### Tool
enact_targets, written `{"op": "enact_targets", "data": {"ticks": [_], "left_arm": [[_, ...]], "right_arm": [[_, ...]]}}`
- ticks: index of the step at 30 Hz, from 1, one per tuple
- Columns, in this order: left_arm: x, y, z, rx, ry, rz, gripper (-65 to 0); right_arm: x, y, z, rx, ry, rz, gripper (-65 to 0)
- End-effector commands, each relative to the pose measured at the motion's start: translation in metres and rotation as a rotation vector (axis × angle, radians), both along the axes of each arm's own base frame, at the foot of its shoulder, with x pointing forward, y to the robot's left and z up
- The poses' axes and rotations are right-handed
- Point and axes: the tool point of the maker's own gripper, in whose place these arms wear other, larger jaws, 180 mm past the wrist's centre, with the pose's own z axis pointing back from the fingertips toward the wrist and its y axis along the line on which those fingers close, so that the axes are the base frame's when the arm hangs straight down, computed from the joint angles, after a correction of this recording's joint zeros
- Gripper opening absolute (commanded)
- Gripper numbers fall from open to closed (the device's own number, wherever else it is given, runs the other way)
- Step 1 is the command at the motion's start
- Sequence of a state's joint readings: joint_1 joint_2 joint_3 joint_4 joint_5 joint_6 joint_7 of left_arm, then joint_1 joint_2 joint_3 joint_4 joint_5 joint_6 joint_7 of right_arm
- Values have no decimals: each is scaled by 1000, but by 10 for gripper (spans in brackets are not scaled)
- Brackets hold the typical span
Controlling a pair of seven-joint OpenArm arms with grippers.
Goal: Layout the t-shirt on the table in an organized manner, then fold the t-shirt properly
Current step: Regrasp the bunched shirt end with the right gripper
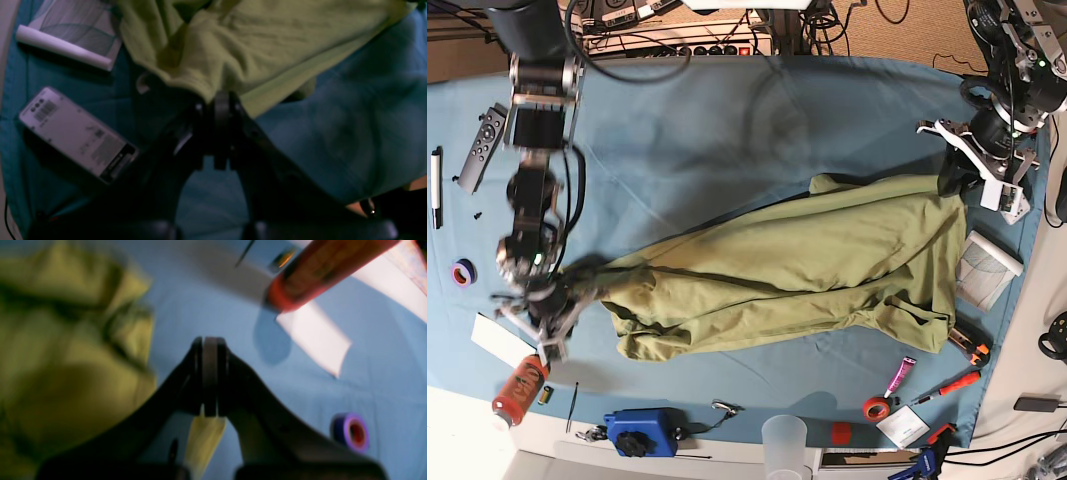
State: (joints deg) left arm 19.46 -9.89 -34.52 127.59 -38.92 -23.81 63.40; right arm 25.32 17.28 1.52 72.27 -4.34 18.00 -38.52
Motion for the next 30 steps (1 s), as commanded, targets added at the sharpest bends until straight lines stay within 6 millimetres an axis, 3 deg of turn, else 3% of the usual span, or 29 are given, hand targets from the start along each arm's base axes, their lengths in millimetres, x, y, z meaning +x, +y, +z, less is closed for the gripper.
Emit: {"op": "enact_targets", "data": {"ticks": [1, 5, 9, 10, 14, 18, 22, 26, 30], "left_arm": [[4, -2, 11, -7, -44, -10, -650], [4, -2, 11, -10, -45, -11, -650], [4, -2, 11, -10, -47, -10, -650], [4, -3, 11, -11, -48, -10, -650], [5, -2, 13, -11, -55, -10, -650], [5, -3, 13, -12, -55, -10, -650], [5, -3, 13, -13, -56, -10, -650], [5, -5, 14, -24, -61, -15, -650], [6, -5, 14, -26, -62, -15, -650]], "right_arm": [[16, -8, 24, -4, -57, -12, -650], [35, -19, 22, 39, -21, -49, -650], [28, -17, 25, 23, 67, -37, -650], [22, -13, 25, 18, 111, -12, -631], [0, 2, 35, 52, 239, 83, -423], [-17, -6, 42, 110, 293, 91, -407], [-37, -22, 19, 122, 368, 65, -407], [-60, -11, -18, 178, 449, 111, -407], [-74, -2, -43, 207, 469, 126, -407]]}}
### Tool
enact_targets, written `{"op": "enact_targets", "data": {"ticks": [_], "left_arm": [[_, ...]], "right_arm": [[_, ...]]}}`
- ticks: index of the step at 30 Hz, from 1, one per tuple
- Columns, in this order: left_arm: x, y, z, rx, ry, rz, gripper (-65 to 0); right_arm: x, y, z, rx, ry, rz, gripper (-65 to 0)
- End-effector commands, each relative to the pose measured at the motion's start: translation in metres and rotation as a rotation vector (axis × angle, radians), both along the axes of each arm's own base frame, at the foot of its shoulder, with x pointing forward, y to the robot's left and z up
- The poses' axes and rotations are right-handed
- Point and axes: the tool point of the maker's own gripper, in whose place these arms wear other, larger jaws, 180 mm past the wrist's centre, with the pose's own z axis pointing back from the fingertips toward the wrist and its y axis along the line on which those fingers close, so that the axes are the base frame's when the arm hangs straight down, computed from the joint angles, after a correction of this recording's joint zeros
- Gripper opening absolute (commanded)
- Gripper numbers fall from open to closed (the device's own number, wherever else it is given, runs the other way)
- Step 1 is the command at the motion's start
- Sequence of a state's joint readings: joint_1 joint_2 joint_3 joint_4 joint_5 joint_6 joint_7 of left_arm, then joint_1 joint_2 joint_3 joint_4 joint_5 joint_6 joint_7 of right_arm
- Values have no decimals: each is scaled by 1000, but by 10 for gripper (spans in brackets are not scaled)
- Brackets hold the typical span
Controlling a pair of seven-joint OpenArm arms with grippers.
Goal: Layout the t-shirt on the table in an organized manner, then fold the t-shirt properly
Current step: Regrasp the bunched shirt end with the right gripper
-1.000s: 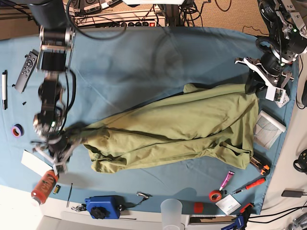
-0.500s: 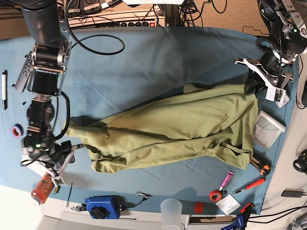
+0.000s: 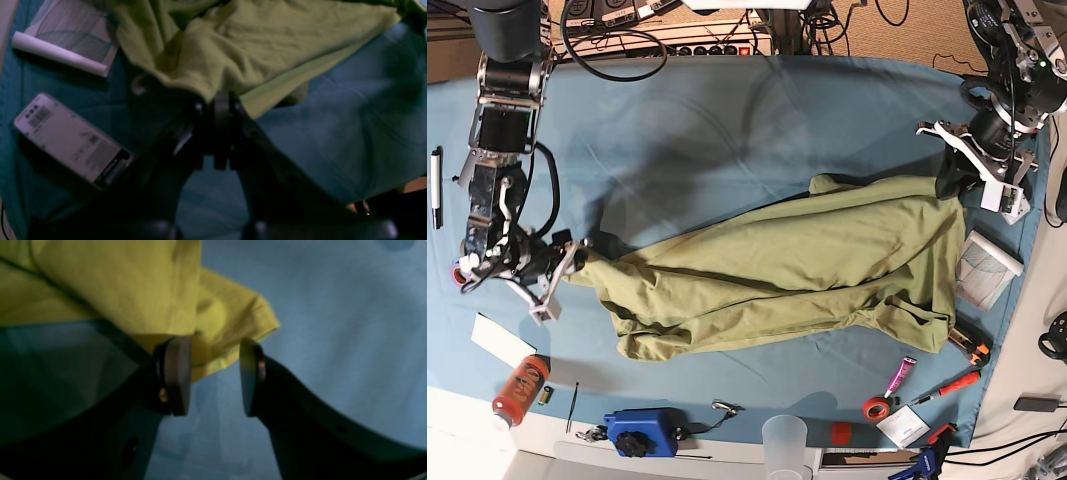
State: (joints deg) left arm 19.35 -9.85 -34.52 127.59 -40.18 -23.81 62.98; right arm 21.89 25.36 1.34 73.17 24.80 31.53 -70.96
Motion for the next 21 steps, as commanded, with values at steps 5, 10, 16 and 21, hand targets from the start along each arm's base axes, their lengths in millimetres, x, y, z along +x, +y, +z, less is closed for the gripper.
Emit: {"op": "enact_targets", "data": {"ticks": [5, 10, 16, 21], "left_arm": [[4, -1, 11, -5, -47, -8, -650], [4, -2, 11, -5, -46, -8, -650], [4, -2, 11, -4, -43, -8, -650], [4, -2, 11, -5, -43, -9, -650]], "right_arm": [[10, 10, 2, 20, -100, 15, -423], [18, 19, -1, 9, -152, 0, -650], [40, 6, 16, -70, -258, -64, -650], [69, -4, 56, -119, -381, -92, -650]]}}
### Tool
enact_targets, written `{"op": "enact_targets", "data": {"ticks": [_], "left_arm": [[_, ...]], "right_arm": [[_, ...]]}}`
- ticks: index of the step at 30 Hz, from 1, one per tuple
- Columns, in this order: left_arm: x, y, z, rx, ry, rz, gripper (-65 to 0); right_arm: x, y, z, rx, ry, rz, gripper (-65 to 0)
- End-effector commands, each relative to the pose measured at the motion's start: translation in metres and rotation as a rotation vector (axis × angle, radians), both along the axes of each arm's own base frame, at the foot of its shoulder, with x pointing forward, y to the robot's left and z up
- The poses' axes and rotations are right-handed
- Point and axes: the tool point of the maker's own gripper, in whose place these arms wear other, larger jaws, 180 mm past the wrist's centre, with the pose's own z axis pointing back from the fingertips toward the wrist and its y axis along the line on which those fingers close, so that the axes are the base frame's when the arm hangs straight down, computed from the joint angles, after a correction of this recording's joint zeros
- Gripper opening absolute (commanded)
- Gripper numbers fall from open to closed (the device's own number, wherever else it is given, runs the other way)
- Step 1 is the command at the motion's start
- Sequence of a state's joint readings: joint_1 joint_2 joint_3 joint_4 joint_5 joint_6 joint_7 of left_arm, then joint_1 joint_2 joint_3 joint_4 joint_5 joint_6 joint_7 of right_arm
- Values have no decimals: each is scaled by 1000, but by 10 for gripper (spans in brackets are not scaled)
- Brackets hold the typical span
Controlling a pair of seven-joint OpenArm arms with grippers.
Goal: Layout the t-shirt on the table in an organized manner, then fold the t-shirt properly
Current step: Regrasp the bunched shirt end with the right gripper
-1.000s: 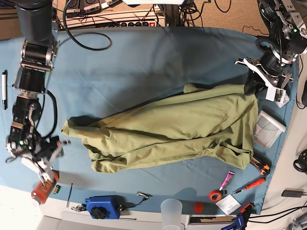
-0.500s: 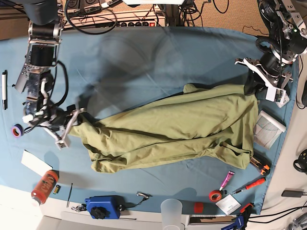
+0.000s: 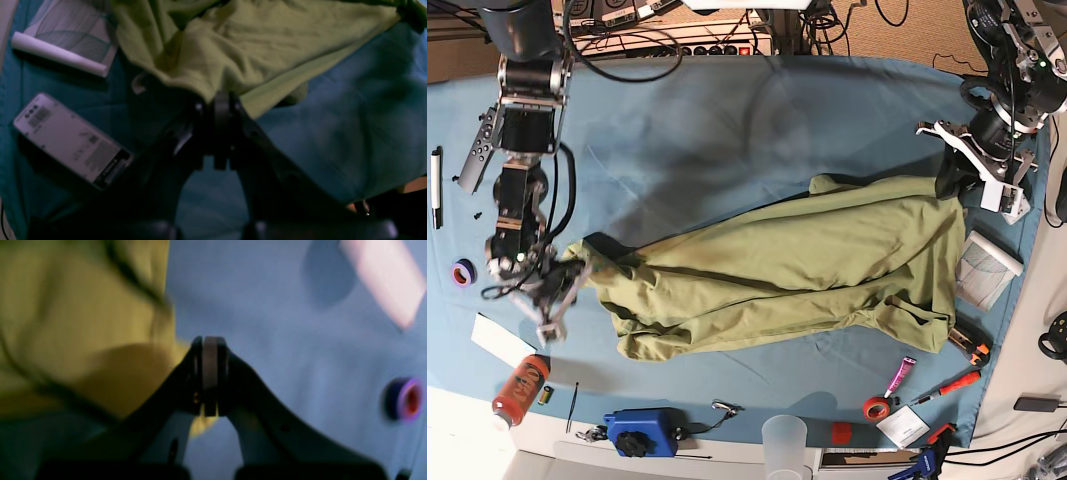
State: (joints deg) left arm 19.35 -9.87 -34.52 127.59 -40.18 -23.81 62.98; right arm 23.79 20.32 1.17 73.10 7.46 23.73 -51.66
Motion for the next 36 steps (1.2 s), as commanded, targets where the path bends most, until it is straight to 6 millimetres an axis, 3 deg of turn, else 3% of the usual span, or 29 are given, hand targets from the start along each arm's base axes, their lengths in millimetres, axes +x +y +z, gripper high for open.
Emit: {"op": "enact_targets", "data": {"ticks": [1, 3, 6, 11, 15, 18, 20, 24, 30, 36], "left_arm": [[4, -2, 11, -5, -43, -8, -650], [4, -2, 11, -5, -43, -9, -650], [4, -2, 11, -5, -43, -9, -650], [4, -2, 11, -5, -44, -8, -650], [4, -2, 11, -5, -44, -8, -650], [4, -2, 11, -5, -45, -8, -650], [4, -2, 11, -4, -44, -8, -650], [4, -2, 11, -5, -44, -8, -650], [4, -2, 11, -9, -46, -10, -650], [4, -8, 15, -45, -59, -25, -650]], "right_arm": [[20, -5, 35, -7, -105, -4, -650], [33, -6, 52, 4, -158, -10, -650], [44, -15, 53, 23, -129, -43, -650], [32, -24, 36, 11, 14, -86, -650], [20, -20, 38, -27, 92, -52, -650], [11, -14, 41, -38, 144, -14, -465], [12, -10, 43, -25, 137, -7, -398], [12, -11, 43, -8, 134, -30, -398], [7, -1, 17, 37, 51, 5, -399], [7, -9, 5, 41, 63, -35, -399]]}}
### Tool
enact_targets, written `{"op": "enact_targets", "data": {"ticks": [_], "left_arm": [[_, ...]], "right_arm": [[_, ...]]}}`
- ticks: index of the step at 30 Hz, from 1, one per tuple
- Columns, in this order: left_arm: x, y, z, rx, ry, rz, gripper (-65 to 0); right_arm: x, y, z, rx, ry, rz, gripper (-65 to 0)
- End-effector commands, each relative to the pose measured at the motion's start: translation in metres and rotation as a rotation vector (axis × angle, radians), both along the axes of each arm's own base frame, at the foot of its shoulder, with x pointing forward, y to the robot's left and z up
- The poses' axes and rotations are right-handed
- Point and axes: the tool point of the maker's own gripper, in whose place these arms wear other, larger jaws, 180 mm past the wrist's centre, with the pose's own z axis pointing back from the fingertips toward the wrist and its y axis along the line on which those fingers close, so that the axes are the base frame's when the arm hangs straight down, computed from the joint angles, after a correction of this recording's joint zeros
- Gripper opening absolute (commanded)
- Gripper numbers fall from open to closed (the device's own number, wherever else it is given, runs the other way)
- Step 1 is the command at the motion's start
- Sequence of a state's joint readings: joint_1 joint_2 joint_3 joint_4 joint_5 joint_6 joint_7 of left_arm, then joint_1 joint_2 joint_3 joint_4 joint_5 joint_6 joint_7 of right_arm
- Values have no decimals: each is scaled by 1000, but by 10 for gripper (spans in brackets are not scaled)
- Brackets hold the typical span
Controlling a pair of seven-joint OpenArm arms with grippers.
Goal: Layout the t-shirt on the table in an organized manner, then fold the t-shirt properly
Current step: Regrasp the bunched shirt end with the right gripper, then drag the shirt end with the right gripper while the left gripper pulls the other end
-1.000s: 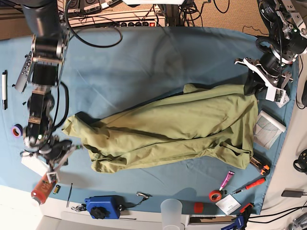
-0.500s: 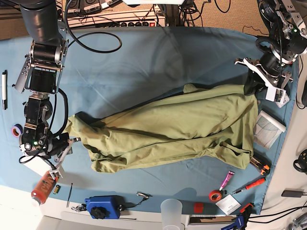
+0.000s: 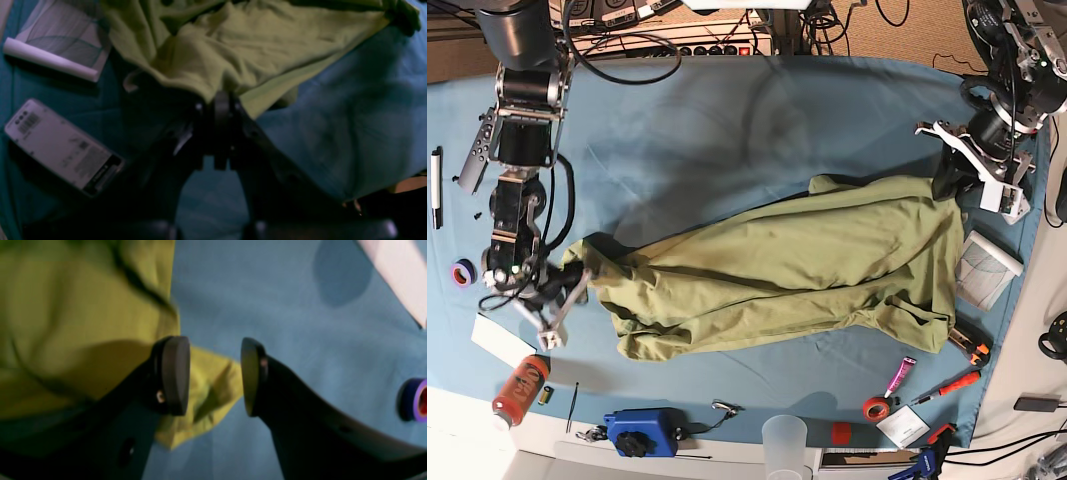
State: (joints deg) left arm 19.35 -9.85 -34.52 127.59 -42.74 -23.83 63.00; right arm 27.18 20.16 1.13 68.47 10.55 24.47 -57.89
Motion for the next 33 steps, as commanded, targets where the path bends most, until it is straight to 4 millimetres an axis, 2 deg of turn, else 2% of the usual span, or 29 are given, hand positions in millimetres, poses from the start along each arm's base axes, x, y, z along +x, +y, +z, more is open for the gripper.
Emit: {"op": "enact_targets", "data": {"ticks": [1, 6, 9, 13, 15, 19, 25, 30, 33], "left_arm": [[3, -2, 11, -6, -44, -8, -650], [3, -1, 11, -5, -44, -8, -650], [4, -2, 11, -6, -46, -8, -650], [4, -1, 11, -6, -47, -7, -650], [4, -2, 11, -6, -47, -8, -650], [4, -2, 11, -5, -48, -10, -650], [4, -2, 11, -4, -47, -10, -650], [1, -4, 8, -10, -26, -20, -650], [-9, -21, 7, -59, -4, -112, -650]], "right_arm": [[8, -9, 12, -2, -30, -16, -399], [-3, -3, -23, 76, 63, -27, -399], [-9, 9, -40, 108, 108, -3, -399], [-5, 24, -41, 133, 95, 28, -400], [0, 28, -36, 138, 80, 34, -428], [14, 31, -20, 136, 50, 39, -646], [34, 29, 6, 96, -17, 71, -650], [60, 26, 43, 67, -128, 79, -650], [78, 22, 72, 37, -226, 76, -650]]}}
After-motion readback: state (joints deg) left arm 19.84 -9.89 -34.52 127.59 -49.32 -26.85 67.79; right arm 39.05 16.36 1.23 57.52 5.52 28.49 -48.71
